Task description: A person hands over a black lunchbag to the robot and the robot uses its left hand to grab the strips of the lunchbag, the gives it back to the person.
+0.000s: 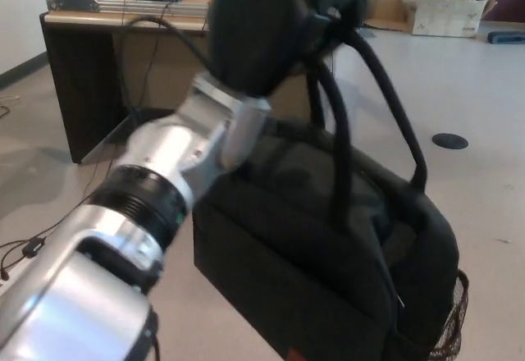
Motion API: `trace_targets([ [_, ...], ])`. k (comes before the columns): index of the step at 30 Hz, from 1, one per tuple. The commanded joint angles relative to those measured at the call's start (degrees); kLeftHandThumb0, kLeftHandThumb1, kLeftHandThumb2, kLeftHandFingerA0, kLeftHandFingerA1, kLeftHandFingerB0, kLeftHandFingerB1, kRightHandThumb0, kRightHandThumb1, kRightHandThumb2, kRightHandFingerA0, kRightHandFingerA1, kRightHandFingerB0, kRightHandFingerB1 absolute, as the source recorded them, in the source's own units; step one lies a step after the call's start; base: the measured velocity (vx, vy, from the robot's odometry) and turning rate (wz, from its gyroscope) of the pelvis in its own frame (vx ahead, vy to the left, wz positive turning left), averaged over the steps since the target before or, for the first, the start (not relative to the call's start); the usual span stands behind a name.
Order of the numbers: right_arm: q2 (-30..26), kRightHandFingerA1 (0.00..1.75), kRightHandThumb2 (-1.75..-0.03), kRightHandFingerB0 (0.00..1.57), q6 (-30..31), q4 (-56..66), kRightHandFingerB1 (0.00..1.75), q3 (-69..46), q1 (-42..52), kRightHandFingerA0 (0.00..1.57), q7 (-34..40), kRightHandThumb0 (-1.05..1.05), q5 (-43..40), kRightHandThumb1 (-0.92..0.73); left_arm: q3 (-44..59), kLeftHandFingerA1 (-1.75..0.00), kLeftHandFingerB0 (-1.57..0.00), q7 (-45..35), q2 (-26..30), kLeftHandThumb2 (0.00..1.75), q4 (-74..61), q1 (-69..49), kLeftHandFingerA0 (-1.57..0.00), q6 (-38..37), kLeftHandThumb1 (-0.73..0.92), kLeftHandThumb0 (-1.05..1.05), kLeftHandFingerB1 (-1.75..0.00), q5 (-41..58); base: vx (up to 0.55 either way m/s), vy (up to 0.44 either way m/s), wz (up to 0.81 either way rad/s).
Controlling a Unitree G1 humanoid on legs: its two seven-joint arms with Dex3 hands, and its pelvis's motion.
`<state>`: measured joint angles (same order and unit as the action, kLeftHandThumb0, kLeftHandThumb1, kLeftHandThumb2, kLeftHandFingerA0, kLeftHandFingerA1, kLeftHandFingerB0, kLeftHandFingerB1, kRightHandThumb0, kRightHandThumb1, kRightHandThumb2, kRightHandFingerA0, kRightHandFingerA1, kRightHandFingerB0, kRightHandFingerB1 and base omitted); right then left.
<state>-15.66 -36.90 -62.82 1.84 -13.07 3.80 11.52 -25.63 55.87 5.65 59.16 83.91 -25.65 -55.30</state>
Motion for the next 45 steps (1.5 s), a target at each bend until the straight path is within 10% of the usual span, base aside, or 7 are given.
trace_targets([
  [1,0.22,0.44,-0.65,0.41,-0.88,0.26,0.39,0.21,2.91,0.43,0.45,-0.69,0.09,-0.84,-2.23,-1.38,-0.96,-1.11,-3.62,0.82,-1.53,-2.25,-1.23,2.39,0.38,-0.33,-1.17,1.02,0.00,0.000,0.00],
  [12,0.10,0.54,-1.09,0.28,0.26,0.34,0.48,0.70,1.90,0.33,0.24,-0.75,0.53,-0.71,-4.26,-1.60,-0.96,-2.37,-5.43,0.63,-1.16,-3.99,-0.95,3.76,0.55,-0.36,-0.90,1.15,0.00,0.000,0.00],
  [23,-0.48,0.54,-1.10,0.29,0.09,0.06,0.49,0.70,0.23,0.33,0.63,-0.75,0.84,-0.72,-5.15,-1.75,-0.70,0.42,-3.04,0.57,1.06,-1.79,-0.88,3.49,0.57,-0.29,-1.63,0.51,0.00,0.000,0.00],
  [27,-0.25,0.44,-0.67,0.39,-0.14,-0.09,0.39,0.58,0.33,0.42,0.67,-0.72,0.59,-0.80,-5.29,-1.41,-0.96,0.56,-2.80,0.80,1.06,-1.86,-1.20,3.16,0.38,-0.35,-1.27,0.72,0.00,0.000,0.00],
  [37,0.00,0.56,-1.07,0.34,-0.40,-0.12,0.52,0.58,1.06,0.38,1.01,-0.70,0.72,-0.67,-5.14,-1.41,-0.95,0.26,-2.17,0.79,0.03,-3.57,-1.19,1.68,0.38,-0.32,-1.27,1.73,0.00,0.000,0.00],
  [38,-0.03,0.44,-0.68,0.39,-0.35,-0.13,0.38,0.52,1.06,0.42,0.66,-0.78,0.55,-0.81,-3.81,-0.52,-0.25,-7.50,-1.99,0.83,-1.06,-4.28,-0.14,0.39,0.49,-0.69,-0.44,5.11,0.00,0.000,0.00],
  [45,-0.11,0.57,-1.07,0.33,0.08,-0.35,0.51,0.59,1.02,0.38,0.45,-0.70,0.58,-0.67,-0.66,0.00,0.00,-38.16,0.86,0.60,-11.94,-7.53,0.00,1.74,0.65,-1.02,0.00,15.88,0.00,0.000,0.00],
])
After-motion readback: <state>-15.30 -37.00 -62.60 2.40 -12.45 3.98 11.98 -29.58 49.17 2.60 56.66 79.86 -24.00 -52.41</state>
